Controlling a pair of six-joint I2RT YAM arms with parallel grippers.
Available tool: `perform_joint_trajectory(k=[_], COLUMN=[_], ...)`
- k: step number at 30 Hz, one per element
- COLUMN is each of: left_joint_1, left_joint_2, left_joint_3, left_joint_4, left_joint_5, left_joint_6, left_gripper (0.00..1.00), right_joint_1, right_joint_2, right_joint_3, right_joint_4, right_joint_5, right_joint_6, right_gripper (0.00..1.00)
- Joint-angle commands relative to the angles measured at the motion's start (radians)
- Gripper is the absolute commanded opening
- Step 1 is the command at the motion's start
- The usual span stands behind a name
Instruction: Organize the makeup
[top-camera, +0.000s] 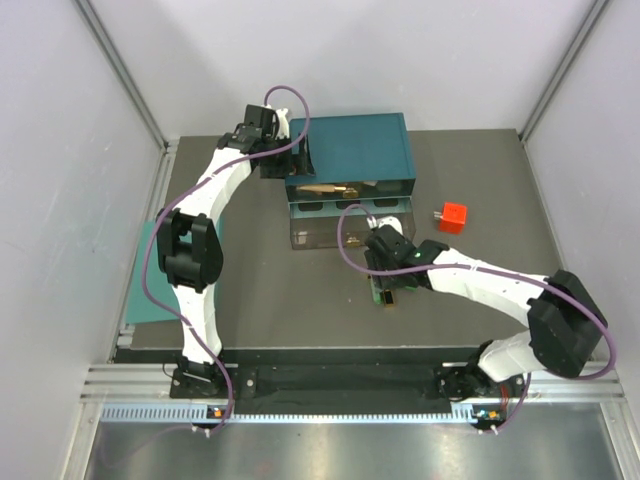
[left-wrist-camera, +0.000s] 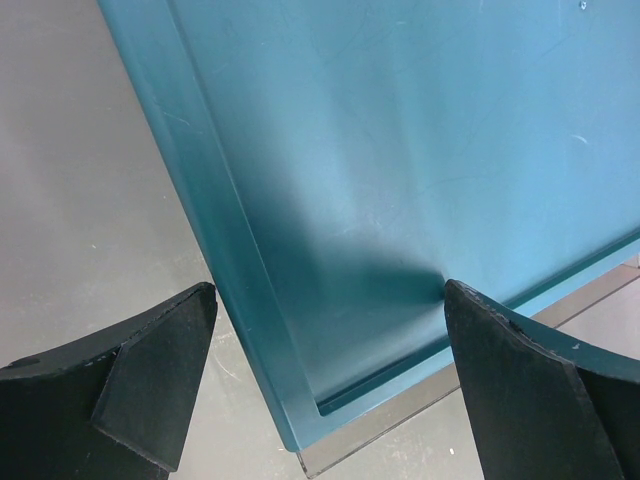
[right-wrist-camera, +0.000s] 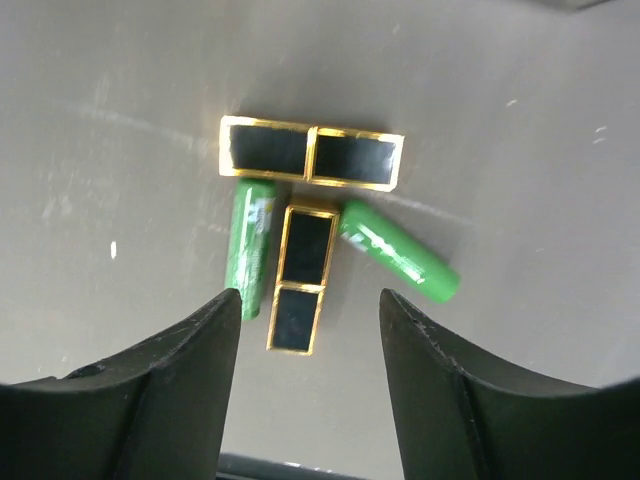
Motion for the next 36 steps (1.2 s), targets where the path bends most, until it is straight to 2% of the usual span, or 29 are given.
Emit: perform_joint_trajectory(k=[1,4,5,9,11,15,19,25,36], left_joint_1=[0.003,0.003,0.003,0.003,0.003,0.003,0.005,0.005,0.005], left_joint_2=[0.034,0.034,0.034,0.04,0.043,0.045,0.046,0.052,0.048], left_joint_3=[-0.036,-0.041,-0.041,-0.039,-0.042,-0.044,-0.041,-0.039,-0.038], left_joint_4=[-0.087,-0.089,-0.092,-0.105,-0.11,-0.112,-0.11,-0.11,-0.113], left_joint_5=[-0.028,-0.027,-0.027,-0.03,-0.028,-0.028,-0.033,-0.028,-0.031], left_joint_6=[0.049,0.049,0.049,0.054,0.054,0.056,0.057,0.056,0.056], left_gripper=[0.99,0.99,0.99,0.99,0.99,0.99,0.99,0.99,0.99], right_joint_1=[0.006,0.005,0.005,0.005,0.005,-0.002,-0.008,-0.008,-0.006], right_joint_2=[0.014,0.049,0.069,0.109,0.128,0.146,0.157,0.169,0.046], right_joint_3=[0.003,-0.017,-0.022,-0.033,-0.036,-0.049,-0.054,-0.053,0.067], right_joint_4=[0.008,0.035,0.048,0.065,0.066,0.08,0.092,0.1,0.045], right_joint_5=[-0.072,-0.087,-0.091,-0.095,-0.091,-0.088,-0.089,-0.101,-0.124], right_joint_6=[0.029,0.032,0.034,0.032,0.032,0.037,0.032,0.017,-0.063], right_gripper=[0.57,0.56,0.51,0.48,0.4,0.36,0.21,0.06,0.02])
